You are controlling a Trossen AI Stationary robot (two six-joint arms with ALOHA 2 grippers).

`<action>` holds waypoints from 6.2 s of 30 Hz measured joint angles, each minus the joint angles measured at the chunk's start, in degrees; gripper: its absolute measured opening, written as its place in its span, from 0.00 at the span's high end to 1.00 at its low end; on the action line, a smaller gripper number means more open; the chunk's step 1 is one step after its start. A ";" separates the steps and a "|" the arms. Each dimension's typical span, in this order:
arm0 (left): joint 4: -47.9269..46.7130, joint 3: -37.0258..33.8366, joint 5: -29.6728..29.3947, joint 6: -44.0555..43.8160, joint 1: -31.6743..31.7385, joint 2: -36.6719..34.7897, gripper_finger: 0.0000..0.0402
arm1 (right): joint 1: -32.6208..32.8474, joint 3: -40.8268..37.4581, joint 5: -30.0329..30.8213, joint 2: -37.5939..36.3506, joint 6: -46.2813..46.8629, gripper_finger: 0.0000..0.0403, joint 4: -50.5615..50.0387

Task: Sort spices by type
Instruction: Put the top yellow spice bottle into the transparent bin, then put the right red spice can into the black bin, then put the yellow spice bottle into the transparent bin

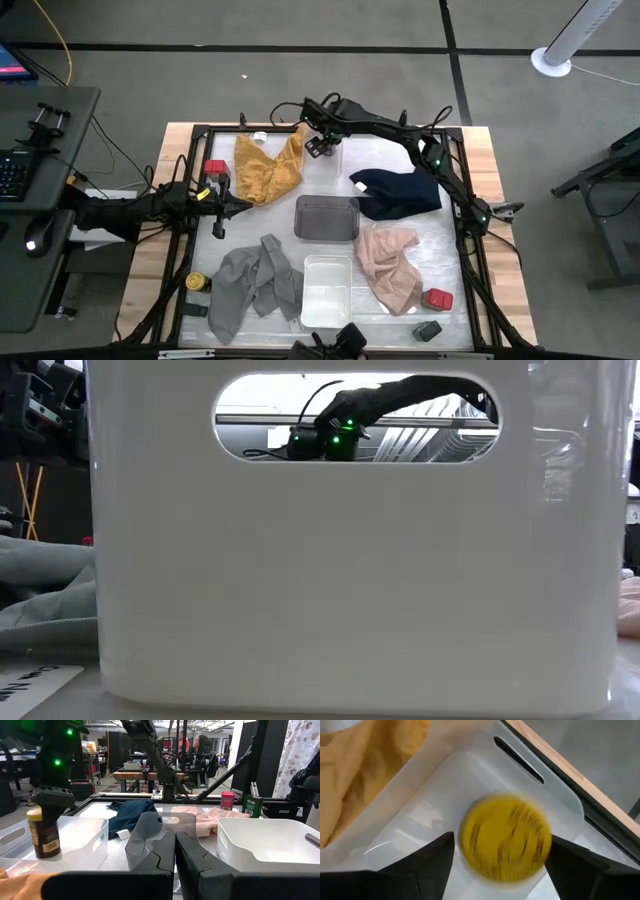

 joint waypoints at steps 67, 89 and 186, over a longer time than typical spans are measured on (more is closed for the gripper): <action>0.02 0.00 0.00 -0.01 0.01 0.02 1.00 | 71.53 -79.69 -19.94 -68.91 51.85 0.27 10.16; 0.02 0.00 -0.01 0.00 0.01 0.02 1.00 | 81.55 -80.54 -16.69 -53.57 47.09 0.27 20.12; 0.00 0.00 -0.02 0.00 0.02 0.11 1.00 | 21.65 -22.69 -5.94 -18.12 48.42 0.39 -8.66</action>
